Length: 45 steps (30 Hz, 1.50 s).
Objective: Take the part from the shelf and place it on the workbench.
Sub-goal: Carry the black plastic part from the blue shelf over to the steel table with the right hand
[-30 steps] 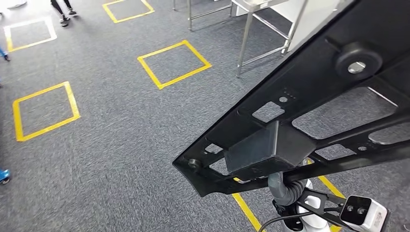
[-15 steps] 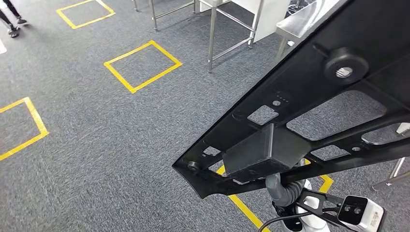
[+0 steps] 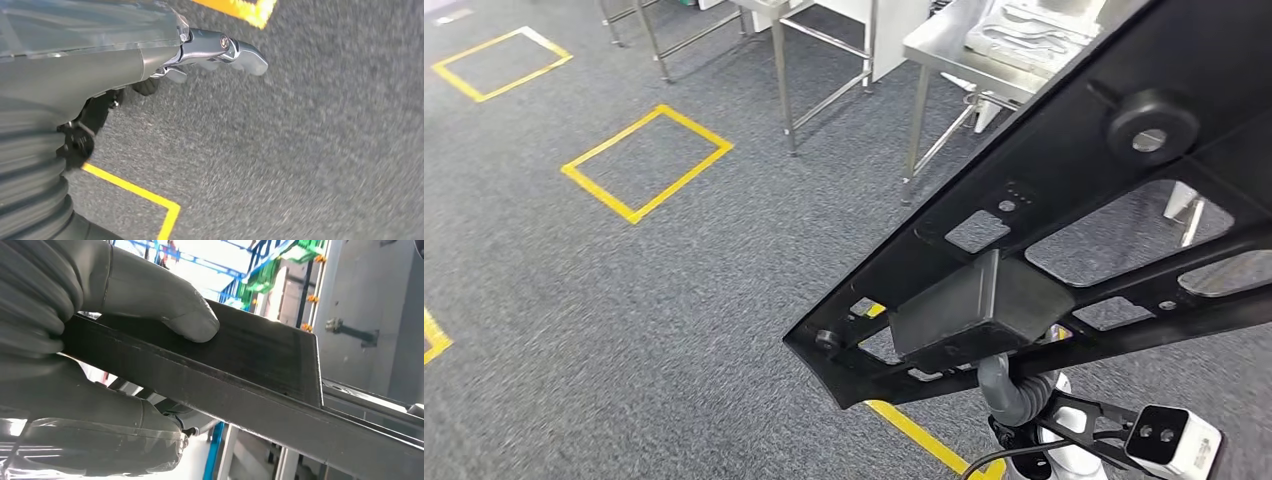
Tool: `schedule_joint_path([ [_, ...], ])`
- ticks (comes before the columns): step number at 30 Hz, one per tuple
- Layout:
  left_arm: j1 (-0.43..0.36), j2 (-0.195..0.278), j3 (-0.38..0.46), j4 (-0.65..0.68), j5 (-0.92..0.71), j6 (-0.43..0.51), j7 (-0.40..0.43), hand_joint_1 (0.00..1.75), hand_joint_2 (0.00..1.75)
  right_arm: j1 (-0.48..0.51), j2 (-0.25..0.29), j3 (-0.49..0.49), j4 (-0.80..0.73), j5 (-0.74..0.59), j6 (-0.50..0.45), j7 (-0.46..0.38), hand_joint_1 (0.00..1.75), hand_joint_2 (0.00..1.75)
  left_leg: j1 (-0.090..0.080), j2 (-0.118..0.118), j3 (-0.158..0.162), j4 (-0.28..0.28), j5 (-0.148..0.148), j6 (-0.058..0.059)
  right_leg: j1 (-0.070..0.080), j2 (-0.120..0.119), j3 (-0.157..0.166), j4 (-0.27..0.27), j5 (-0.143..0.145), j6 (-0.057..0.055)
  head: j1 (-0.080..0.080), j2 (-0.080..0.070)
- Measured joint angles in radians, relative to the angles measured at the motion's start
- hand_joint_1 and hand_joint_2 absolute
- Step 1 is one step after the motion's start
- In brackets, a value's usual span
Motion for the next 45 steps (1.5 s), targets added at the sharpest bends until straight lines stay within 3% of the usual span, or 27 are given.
schedule_joint_path([
  [2,0.000,0.001,0.000,0.000,-0.001,-0.001,0.000,0.00,1.75,0.001,0.000,0.000,0.000,-0.003,0.000,0.000,1.75,1.75,-0.001,-0.030,0.024,-0.056,0.010,0.006,-0.003,0.021,-0.008,0.004,0.000,0.012,0.000,0.000],
  [4,-0.002,0.001,0.000,0.000,0.001,-0.001,-0.001,0.00,1.75,0.004,0.000,-0.002,0.000,-0.004,0.001,0.000,1.75,1.75,-0.002,-0.011,0.026,-0.063,0.013,0.015,-0.007,0.041,-0.013,0.002,0.003,0.025,0.000,0.000],
  [6,-0.004,-0.001,0.000,0.000,0.001,-0.002,-0.001,0.00,1.75,0.006,0.000,-0.006,0.000,-0.008,0.003,0.000,1.75,1.75,0.001,0.015,0.031,-0.074,0.019,0.029,-0.004,0.010,-0.026,0.027,-0.015,0.034,0.000,0.000],
  [8,-0.001,-0.002,0.000,0.000,0.000,-0.004,-0.001,0.00,1.75,0.006,0.000,-0.012,0.000,-0.012,0.008,0.000,1.75,1.75,0.000,0.042,0.034,-0.080,0.020,0.039,-0.001,-0.056,-0.076,0.128,-0.071,0.039,0.000,0.000],
  [9,0.002,-0.002,0.000,0.000,0.000,-0.004,-0.001,0.00,1.75,0.006,0.000,-0.015,0.001,-0.013,0.011,0.000,1.75,1.75,-0.001,0.057,0.034,-0.079,0.019,0.041,-0.003,-0.077,-0.111,0.198,-0.103,0.042,0.000,0.000],
  [10,0.003,-0.002,0.000,0.000,0.000,-0.004,-0.001,0.00,1.75,0.007,0.000,-0.017,0.003,-0.014,0.014,0.000,1.75,1.75,-0.002,0.071,0.034,-0.079,0.017,0.041,-0.005,-0.086,-0.141,0.255,-0.122,0.045,0.000,0.000],
  [11,0.004,-0.002,0.000,0.000,0.000,-0.004,-0.001,0.00,1.75,0.008,-0.001,-0.020,0.005,-0.015,0.017,0.000,1.75,1.75,-0.003,0.085,0.034,-0.079,0.016,0.040,-0.008,-0.091,-0.156,0.282,-0.123,0.047,0.000,0.000],
  [12,0.004,-0.002,0.000,0.000,0.000,-0.003,-0.002,0.00,1.75,0.009,-0.001,-0.022,0.007,-0.015,0.018,0.000,1.75,1.75,-0.003,0.098,0.036,-0.079,0.014,0.039,-0.010,-0.096,-0.150,0.270,-0.106,0.049,0.000,0.000],
  [13,0.003,-0.002,0.000,0.000,0.001,-0.002,-0.002,0.00,1.75,0.009,-0.001,-0.023,0.008,-0.016,0.019,0.000,1.75,1.75,-0.003,0.110,0.039,-0.079,0.012,0.037,-0.011,-0.103,-0.123,0.218,-0.074,0.049,0.000,0.000],
  [15,0.001,-0.004,0.000,0.001,0.001,0.000,-0.002,0.00,1.75,0.008,-0.001,-0.025,0.009,-0.018,0.020,0.000,1.75,1.75,-0.006,0.130,0.047,-0.078,0.005,0.028,-0.008,-0.146,-0.045,0.074,-0.015,0.043,0.000,0.000],
  [17,0.000,-0.005,0.000,0.001,0.001,0.004,-0.001,0.00,1.75,0.006,-0.001,-0.026,0.010,-0.020,0.021,0.000,1.75,1.75,-0.009,0.147,0.055,-0.077,-0.001,0.017,0.000,-0.170,-0.007,0.000,0.003,0.033,0.000,0.000],
  [19,-0.002,-0.005,0.000,0.001,0.001,0.010,0.002,0.00,1.75,0.006,-0.001,-0.027,0.013,-0.020,0.023,0.000,1.75,1.75,-0.010,0.166,0.061,-0.079,-0.005,0.005,0.003,-0.150,-0.009,-0.004,0.002,0.021,0.000,0.000],
  [21,-0.005,-0.007,0.000,0.001,0.001,0.015,0.006,0.00,1.75,0.005,-0.001,-0.028,0.015,-0.020,0.027,0.000,1.75,1.75,-0.006,0.142,0.060,-0.061,-0.022,-0.006,-0.001,-0.127,-0.006,-0.010,0.006,0.009,0.000,0.000],
  [23,-0.003,-0.008,0.001,0.001,0.000,0.017,0.007,0.00,1.75,0.003,-0.001,-0.029,0.017,-0.021,0.034,0.000,1.75,1.75,-0.002,0.087,0.019,0.033,-0.078,-0.012,-0.005,-0.106,-0.003,-0.014,0.010,-0.001,0.000,0.000],
  [25,0.002,-0.009,0.003,0.001,0.000,0.018,0.008,0.00,1.75,0.002,-0.001,-0.029,0.020,-0.021,0.040,0.000,1.75,1.75,-0.001,0.060,-0.050,0.173,-0.137,-0.013,-0.003,-0.080,-0.003,-0.014,0.009,-0.005,0.000,0.000],
  [26,0.004,-0.009,0.005,0.001,0.000,0.019,0.008,0.00,1.75,0.003,-0.001,-0.029,0.022,-0.022,0.042,0.000,1.75,1.75,-0.001,0.056,-0.075,0.217,-0.144,-0.013,-0.001,-0.065,-0.003,-0.013,0.009,-0.006,0.000,0.000],
  [27,0.006,-0.009,0.006,0.002,0.001,0.019,0.008,0.00,1.75,0.003,-0.002,-0.030,0.025,-0.023,0.045,0.000,1.75,1.75,-0.001,0.055,-0.081,0.220,-0.129,-0.012,0.000,-0.051,-0.002,-0.012,0.009,-0.006,0.000,0.000],
  [29,0.007,-0.009,0.007,0.002,0.001,0.019,0.008,0.00,1.75,0.002,-0.002,-0.032,0.027,-0.025,0.050,0.000,1.75,1.75,-0.001,0.042,-0.041,0.113,-0.054,-0.005,0.000,-0.022,0.001,-0.009,0.007,-0.004,0.000,0.000],
  [31,0.006,-0.008,0.008,0.002,0.000,0.017,0.008,0.00,1.75,0.002,-0.002,-0.036,0.028,-0.027,0.052,0.000,1.75,1.75,-0.001,0.003,0.012,-0.017,-0.001,0.004,0.001,0.003,-0.001,-0.004,0.005,0.002,0.000,0.000],
  [33,0.003,-0.007,0.010,0.003,-0.001,0.015,0.007,0.00,1.75,0.003,-0.002,-0.038,0.028,-0.025,0.051,0.000,1.75,1.75,-0.004,-0.015,0.033,-0.064,0.004,0.011,-0.002,0.024,-0.008,-0.002,0.006,0.013,0.000,0.000],
  [35,-0.002,-0.007,0.011,0.003,-0.001,0.014,0.005,0.00,1.75,0.006,-0.002,-0.039,0.027,-0.022,0.047,0.000,1.75,1.75,-0.004,0.005,0.037,-0.071,0.008,0.021,-0.005,0.032,-0.012,-0.002,0.006,0.027,0.000,0.000],
  [37,-0.004,-0.008,0.013,0.004,0.000,0.014,0.003,0.00,1.75,0.006,-0.002,-0.040,0.026,-0.019,0.041,0.000,1.75,1.75,-0.001,0.028,0.041,-0.080,0.013,0.035,-0.002,-0.017,-0.031,0.037,-0.020,0.035,0.000,0.000],
  [39,-0.001,-0.008,0.017,0.004,0.000,0.014,0.000,0.00,1.75,0.004,-0.002,-0.039,0.025,-0.018,0.035,0.000,1.75,1.75,-0.001,0.053,0.043,-0.083,0.012,0.043,-0.002,-0.077,-0.088,0.152,-0.083,0.041,0.000,0.000],
  [41,0.001,-0.008,0.022,0.005,0.001,0.015,-0.002,0.00,1.75,0.003,-0.002,-0.038,0.026,-0.019,0.032,0.000,1.75,1.75,-0.002,0.080,0.044,-0.083,0.009,0.044,-0.007,-0.090,-0.149,0.271,-0.126,0.048,0.000,0.000],
  [42,0.001,-0.008,0.025,0.005,0.001,0.016,-0.003,0.00,1.75,0.003,-0.002,-0.038,0.027,-0.019,0.031,0.000,1.75,1.75,-0.003,0.093,0.045,-0.082,0.006,0.043,-0.010,-0.093,-0.158,0.288,-0.122,0.050,0.000,0.000],
  [43,0.000,-0.008,0.026,0.005,0.001,0.016,-0.003,0.00,1.75,0.003,-0.002,-0.038,0.027,-0.020,0.031,0.000,1.75,1.75,-0.002,0.105,0.048,-0.082,0.004,0.041,-0.011,-0.097,-0.147,0.265,-0.099,0.052,0.000,0.000],
  [45,-0.001,-0.010,0.028,0.006,0.001,0.017,-0.003,0.00,1.75,0.001,-0.002,-0.038,0.028,-0.023,0.032,0.000,1.75,1.75,-0.003,0.126,0.057,-0.081,-0.004,0.035,-0.011,-0.128,-0.078,0.132,-0.033,0.049,0.000,0.000],
])
